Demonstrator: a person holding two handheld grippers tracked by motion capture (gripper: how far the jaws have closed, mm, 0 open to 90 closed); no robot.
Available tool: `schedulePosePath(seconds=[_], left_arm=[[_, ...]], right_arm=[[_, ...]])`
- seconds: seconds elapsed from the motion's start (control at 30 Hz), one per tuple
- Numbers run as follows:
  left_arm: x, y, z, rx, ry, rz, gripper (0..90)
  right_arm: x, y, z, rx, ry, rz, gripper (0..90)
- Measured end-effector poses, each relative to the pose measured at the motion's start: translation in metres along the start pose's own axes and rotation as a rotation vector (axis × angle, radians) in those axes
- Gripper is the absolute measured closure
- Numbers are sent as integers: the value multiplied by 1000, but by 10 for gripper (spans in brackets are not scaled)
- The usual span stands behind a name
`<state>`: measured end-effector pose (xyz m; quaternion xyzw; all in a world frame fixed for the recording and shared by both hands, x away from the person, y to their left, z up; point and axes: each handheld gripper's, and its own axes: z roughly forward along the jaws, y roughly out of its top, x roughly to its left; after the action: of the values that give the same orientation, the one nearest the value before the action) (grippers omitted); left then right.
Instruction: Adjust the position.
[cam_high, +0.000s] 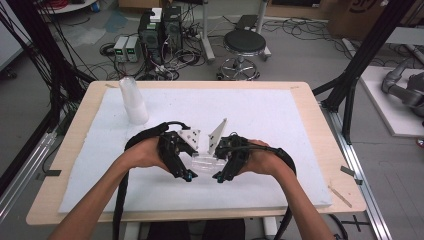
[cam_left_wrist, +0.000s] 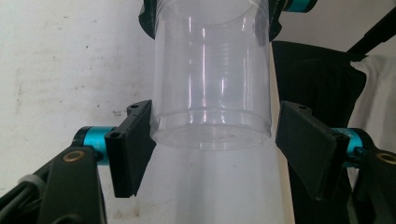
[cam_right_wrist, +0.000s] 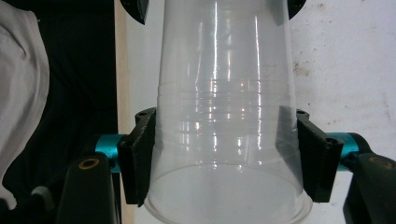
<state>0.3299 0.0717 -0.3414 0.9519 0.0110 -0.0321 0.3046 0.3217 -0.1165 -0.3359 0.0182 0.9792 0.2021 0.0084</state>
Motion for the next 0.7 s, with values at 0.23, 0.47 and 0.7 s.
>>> schedulePosePath(seconds=[0.23, 0.47, 0.7], left_arm=[[1, -1, 2, 4, -6, -4, 310], [2, 0, 4, 5, -12, -1, 333], [3, 0, 6, 13, -16, 7, 366]], right_arm=[[0, 0, 0, -1, -1, -8, 321], [0, 0, 0, 5, 0, -4, 321], [1, 1, 3, 8, 1, -11, 321]])
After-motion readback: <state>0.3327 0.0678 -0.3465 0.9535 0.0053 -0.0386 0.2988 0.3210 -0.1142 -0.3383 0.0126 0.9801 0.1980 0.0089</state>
